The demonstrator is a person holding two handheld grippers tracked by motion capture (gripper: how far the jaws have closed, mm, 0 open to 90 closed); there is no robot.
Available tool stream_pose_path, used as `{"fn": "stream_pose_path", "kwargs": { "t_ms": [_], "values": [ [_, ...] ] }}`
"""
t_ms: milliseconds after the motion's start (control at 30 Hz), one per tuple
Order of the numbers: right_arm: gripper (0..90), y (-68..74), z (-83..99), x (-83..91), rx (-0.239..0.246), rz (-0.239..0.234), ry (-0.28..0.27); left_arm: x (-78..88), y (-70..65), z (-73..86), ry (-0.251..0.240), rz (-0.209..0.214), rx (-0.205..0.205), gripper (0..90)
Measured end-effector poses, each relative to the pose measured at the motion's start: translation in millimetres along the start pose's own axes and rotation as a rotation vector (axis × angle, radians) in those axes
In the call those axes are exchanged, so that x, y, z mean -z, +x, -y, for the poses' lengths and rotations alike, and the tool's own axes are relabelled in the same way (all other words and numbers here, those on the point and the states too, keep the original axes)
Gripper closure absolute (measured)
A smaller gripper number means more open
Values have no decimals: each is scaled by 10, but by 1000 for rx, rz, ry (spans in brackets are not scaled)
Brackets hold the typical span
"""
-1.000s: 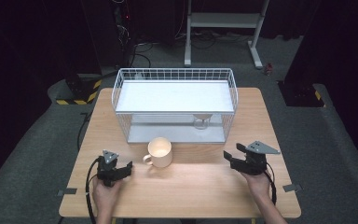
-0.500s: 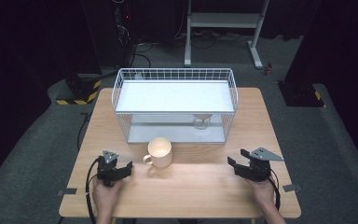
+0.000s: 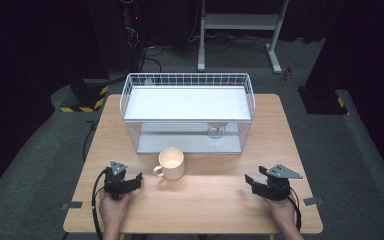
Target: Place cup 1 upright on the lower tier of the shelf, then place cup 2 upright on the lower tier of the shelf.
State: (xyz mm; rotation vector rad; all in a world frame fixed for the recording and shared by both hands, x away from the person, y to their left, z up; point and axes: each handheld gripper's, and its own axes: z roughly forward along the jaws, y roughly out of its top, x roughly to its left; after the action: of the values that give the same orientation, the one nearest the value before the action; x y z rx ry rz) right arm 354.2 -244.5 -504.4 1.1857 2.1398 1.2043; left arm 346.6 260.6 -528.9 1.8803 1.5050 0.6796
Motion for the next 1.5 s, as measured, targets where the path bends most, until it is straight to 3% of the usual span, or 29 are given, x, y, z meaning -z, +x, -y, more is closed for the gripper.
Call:
{"fn": "stream_pose_path", "kwargs": {
  "t_ms": [333, 367, 467, 633, 667, 733, 967, 1167, 1233, 1267, 1333, 1500],
  "values": [
    [328, -22, 121, -58, -4, 15, 44, 0, -1, 0, 0, 0, 0, 224],
    [325, -33, 139, -76, -9, 15, 67, 0, -1, 0, 0, 0, 0, 224],
    [328, -41, 135, -73, 5, 19, 62, 0, 0, 0, -1, 0, 0, 224],
    [319, -52, 133, -104, 25, 29, 121, 1, 0, 0, 0, 0, -1, 223],
    [308, -53, 129, -126, 30, 31, 155, 0, 0, 0, 0, 0, -1, 223],
    [288, -48, 119, -163, 63, 36, 190, 0, 3, -1, 0, 0, -2, 224],
    [232, -40, 90, -214, 42, 56, 199, -4, 14, -6, -2, 3, 11, 241],
    [232, -42, 89, -213, 43, 55, 201, -23, 12, -21, 12, 3, 9, 162],
    [232, -43, 89, -213, 43, 55, 201, -14, 1, -28, 18, -2, 28, 165],
    [232, -42, 90, -214, 42, 55, 199, 6, -5, -40, 18, 25, 64, 175],
    [232, -42, 90, -214, 43, 55, 199, 13, -8, -43, 15, 41, 77, 213],
    [232, -44, 91, -213, 40, 58, 198, 97, -64, -52, -47, 59, 49, 214]
  ]
}}
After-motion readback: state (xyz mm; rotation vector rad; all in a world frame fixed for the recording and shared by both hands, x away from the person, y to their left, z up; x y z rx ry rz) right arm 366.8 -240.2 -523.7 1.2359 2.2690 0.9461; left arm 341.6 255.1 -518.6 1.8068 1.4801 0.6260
